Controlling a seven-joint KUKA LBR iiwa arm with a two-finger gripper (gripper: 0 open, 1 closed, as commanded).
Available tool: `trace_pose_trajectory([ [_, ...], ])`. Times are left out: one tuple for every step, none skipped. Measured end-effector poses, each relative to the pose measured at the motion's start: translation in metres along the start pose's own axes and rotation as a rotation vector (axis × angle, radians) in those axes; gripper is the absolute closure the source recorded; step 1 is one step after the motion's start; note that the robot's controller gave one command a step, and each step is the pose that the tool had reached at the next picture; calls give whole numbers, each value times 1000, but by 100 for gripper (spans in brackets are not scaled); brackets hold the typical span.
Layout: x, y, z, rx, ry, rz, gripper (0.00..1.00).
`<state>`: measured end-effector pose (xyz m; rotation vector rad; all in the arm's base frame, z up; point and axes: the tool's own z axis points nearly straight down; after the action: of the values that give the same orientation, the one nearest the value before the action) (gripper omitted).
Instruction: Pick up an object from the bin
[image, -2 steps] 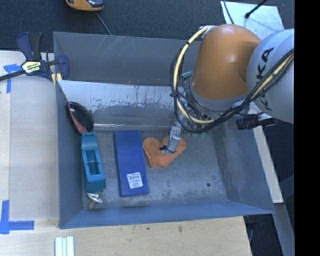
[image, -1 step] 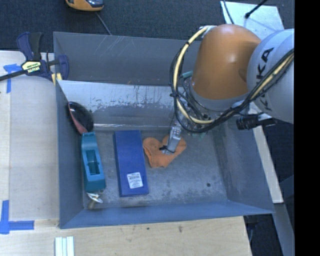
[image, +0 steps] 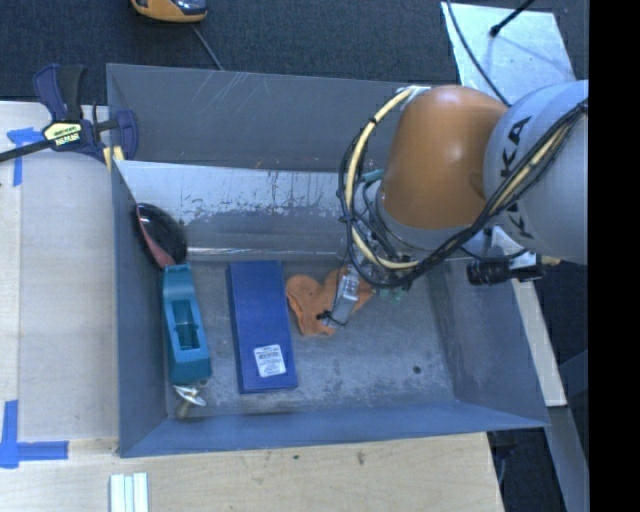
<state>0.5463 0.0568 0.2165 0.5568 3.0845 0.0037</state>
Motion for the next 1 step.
trace_pose_trajectory([
  [14, -12, 32, 3, 5, -60, 0],
])
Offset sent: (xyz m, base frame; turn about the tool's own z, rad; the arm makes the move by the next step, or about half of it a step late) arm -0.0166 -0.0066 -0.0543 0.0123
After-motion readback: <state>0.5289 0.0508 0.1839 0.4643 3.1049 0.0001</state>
